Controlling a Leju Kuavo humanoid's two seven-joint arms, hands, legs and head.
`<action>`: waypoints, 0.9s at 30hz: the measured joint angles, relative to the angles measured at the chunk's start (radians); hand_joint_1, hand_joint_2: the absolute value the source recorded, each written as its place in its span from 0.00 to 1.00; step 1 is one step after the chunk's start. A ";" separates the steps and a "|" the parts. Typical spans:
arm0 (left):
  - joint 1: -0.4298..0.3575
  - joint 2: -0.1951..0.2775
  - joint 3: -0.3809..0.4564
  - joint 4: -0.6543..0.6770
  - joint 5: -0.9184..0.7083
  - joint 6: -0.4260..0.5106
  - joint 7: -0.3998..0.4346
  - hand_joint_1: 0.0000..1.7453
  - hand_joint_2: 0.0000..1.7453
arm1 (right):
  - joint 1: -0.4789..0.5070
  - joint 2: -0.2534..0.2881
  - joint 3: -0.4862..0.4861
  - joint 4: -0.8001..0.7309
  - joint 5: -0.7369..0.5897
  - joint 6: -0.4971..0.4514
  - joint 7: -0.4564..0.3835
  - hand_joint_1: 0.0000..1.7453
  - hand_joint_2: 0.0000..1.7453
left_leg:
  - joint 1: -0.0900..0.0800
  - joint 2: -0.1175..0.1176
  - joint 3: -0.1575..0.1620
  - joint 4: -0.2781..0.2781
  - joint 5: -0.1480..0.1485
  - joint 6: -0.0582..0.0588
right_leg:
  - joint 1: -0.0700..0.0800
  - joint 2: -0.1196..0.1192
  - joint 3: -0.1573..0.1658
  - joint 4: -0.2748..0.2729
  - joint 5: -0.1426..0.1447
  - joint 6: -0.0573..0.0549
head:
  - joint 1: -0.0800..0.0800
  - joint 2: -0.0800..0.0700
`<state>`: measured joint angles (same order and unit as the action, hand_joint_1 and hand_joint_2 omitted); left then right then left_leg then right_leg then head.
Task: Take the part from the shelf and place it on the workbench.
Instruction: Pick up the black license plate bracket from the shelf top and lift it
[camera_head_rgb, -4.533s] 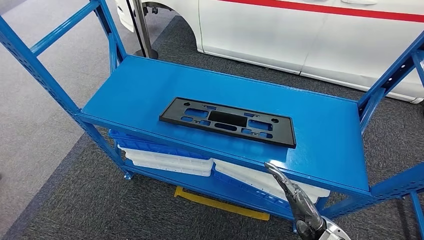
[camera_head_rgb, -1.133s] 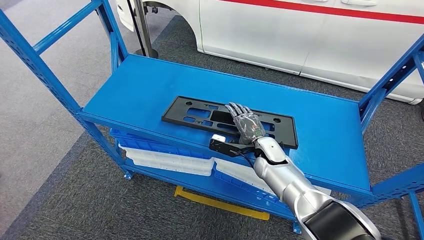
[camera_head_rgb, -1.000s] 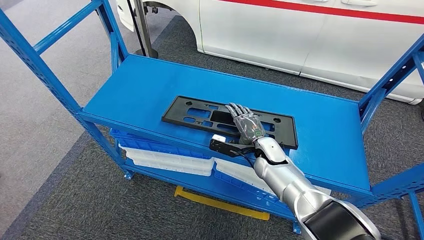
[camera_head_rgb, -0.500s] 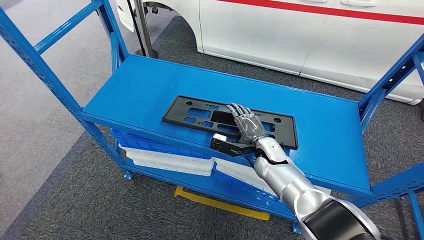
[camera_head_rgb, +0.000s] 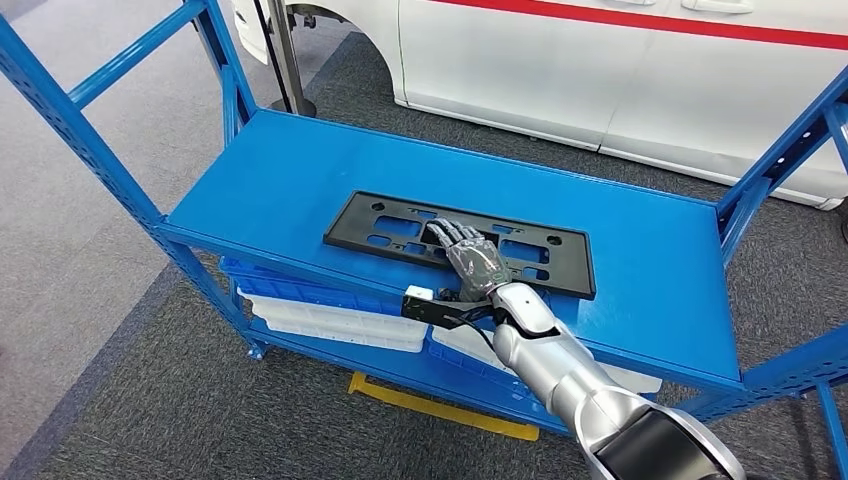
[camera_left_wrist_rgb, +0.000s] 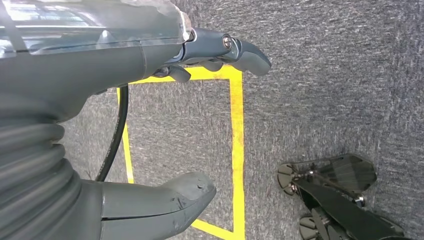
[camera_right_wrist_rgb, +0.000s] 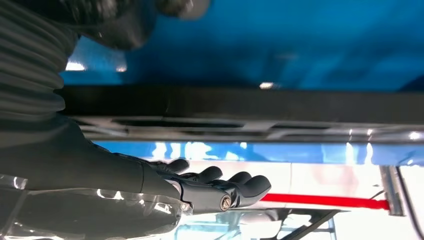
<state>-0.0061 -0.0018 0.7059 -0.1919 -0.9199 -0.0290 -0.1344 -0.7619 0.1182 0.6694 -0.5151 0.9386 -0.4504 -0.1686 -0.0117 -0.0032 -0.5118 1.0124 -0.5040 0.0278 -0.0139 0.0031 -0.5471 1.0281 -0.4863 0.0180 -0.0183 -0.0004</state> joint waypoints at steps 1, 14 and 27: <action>0.000 0.000 0.002 0.000 0.001 0.000 0.002 0.00 1.00 | 0.006 0.001 0.001 -0.005 0.001 0.001 -0.001 0.97 1.00 | 0.000 0.000 0.000 0.000 0.000 0.000 | 0.000 0.000 0.000 0.000 0.000 0.000 | 0.000 0.000; 0.000 0.000 0.013 0.000 0.003 0.000 0.002 0.00 1.00 | 0.025 0.002 0.002 -0.055 0.008 0.011 0.008 0.97 1.00 | 0.000 0.000 0.000 0.000 0.000 0.000 | 0.000 0.000 0.000 0.000 0.000 0.000 | 0.000 0.000; 0.000 0.000 0.028 0.000 -0.003 -0.002 -0.002 0.00 1.00 | 0.024 0.002 0.002 -0.064 0.020 0.010 0.013 0.95 1.00 | 0.000 0.000 0.001 0.000 0.000 0.000 | 0.000 0.000 0.001 0.000 0.000 0.000 | 0.000 0.000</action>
<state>-0.0058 -0.0019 0.7336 -0.1919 -0.9227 -0.0309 -0.1361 -0.7377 0.1205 0.6718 -0.5796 0.9585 -0.4404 -0.1556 -0.0118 -0.0031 -0.5107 1.0128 -0.5040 0.0278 -0.0139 0.0035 -0.5462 1.0281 -0.4859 0.0178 -0.0181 -0.0004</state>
